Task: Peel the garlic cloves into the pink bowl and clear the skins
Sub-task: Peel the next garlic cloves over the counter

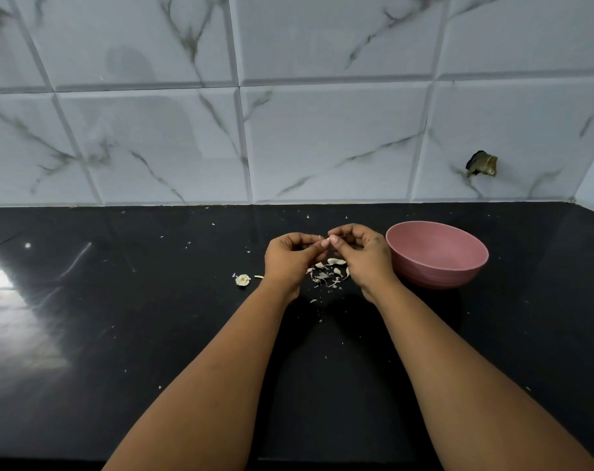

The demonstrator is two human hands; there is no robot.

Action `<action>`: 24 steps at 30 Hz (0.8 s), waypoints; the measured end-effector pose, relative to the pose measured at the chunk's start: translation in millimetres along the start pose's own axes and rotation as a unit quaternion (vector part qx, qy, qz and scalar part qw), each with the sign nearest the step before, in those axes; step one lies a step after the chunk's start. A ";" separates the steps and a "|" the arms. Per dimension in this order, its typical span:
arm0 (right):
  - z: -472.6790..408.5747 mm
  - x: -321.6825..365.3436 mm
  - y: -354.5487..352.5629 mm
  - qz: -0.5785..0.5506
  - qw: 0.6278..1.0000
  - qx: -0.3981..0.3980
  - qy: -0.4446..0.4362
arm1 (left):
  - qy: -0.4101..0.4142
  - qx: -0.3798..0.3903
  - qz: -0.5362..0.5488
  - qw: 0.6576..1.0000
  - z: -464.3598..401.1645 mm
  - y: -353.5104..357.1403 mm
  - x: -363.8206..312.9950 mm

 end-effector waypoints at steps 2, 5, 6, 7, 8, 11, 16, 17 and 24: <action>-0.5 -0.7 -0.7 -0.026 1.000 -0.003 0.016 | -0.003 -0.014 -0.002 1.000 -0.5 -0.7 0.5; -0.8 -0.9 -0.6 -0.066 0.997 -0.002 0.039 | -0.009 -0.010 0.027 1.000 -1.6 0.4 2.1; -1.2 -0.6 -0.7 -0.077 0.996 -0.001 0.042 | -0.016 -0.001 0.038 0.999 -2.0 1.4 2.2; -1.7 -0.1 -0.8 -0.084 0.996 0.000 0.043 | -0.023 0.010 0.046 0.999 -1.9 2.5 1.9; -2.0 0.2 -1.0 -0.088 0.995 0.002 0.043 | -0.029 0.020 0.050 0.998 -1.6 3.7 1.6; -1.1 0.8 -0.4 -0.088 0.995 0.007 0.049 | -0.023 0.015 0.032 0.999 -0.4 5.7 2.8; -1.5 3.7 1.6 -0.144 0.987 0.035 0.062 | -0.029 0.006 0.061 0.998 -0.4 -1.0 1.2; -1.8 4.2 1.0 -0.159 0.984 0.037 0.067 | -0.031 0.010 0.072 0.997 -1.0 -2.3 0.6; -2.9 -0.3 -2.9 -0.096 0.994 0.036 0.043 | -0.009 0.020 0.065 0.998 1.0 0.7 -1.1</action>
Point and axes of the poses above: each hand's wrist, its own z-axis away from the middle knuckle, its own y-axis out of the palm, x = y × z, the point moved 1 cm from there along -z, towards the middle knuckle, and after that the axes turned 14 degrees about -z, right-handed, at the moved point
